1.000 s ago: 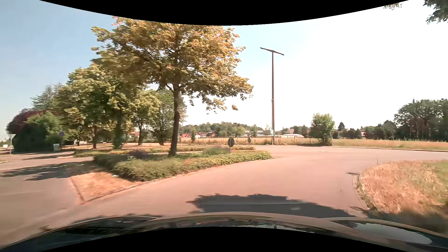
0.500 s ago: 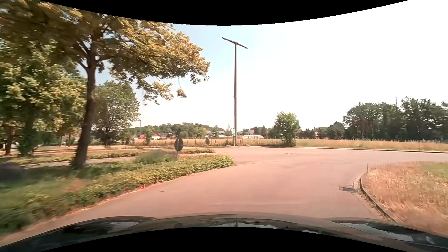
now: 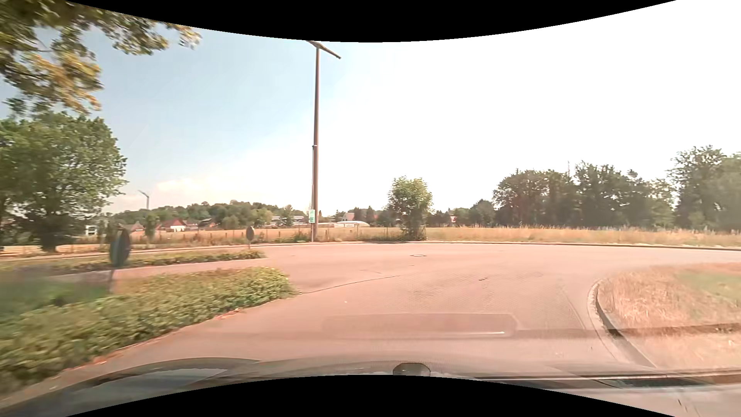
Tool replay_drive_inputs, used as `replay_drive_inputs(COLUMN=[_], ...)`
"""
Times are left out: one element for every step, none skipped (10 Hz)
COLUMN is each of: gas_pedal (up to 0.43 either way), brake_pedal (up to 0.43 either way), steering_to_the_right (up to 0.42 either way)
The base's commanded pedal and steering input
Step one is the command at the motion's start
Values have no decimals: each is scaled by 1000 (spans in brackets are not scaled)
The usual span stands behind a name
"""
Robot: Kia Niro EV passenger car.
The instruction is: Follow the waypoints while adhering to traffic rules and regulations
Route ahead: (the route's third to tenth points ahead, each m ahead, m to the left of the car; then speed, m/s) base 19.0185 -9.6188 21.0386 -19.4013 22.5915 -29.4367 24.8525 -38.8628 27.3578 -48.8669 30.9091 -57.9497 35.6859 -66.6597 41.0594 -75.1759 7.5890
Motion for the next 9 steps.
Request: replay_drive_inputs(gas_pedal=[59, 67, 67, 87, 87, 98, 98, 98, 98], brake_pedal=[0, 0, 0, 0, 0, 0, 0, 0, 0], steering_to_the_right=[236, 235, 232, 228, 226, 226, 226, 228, 233])
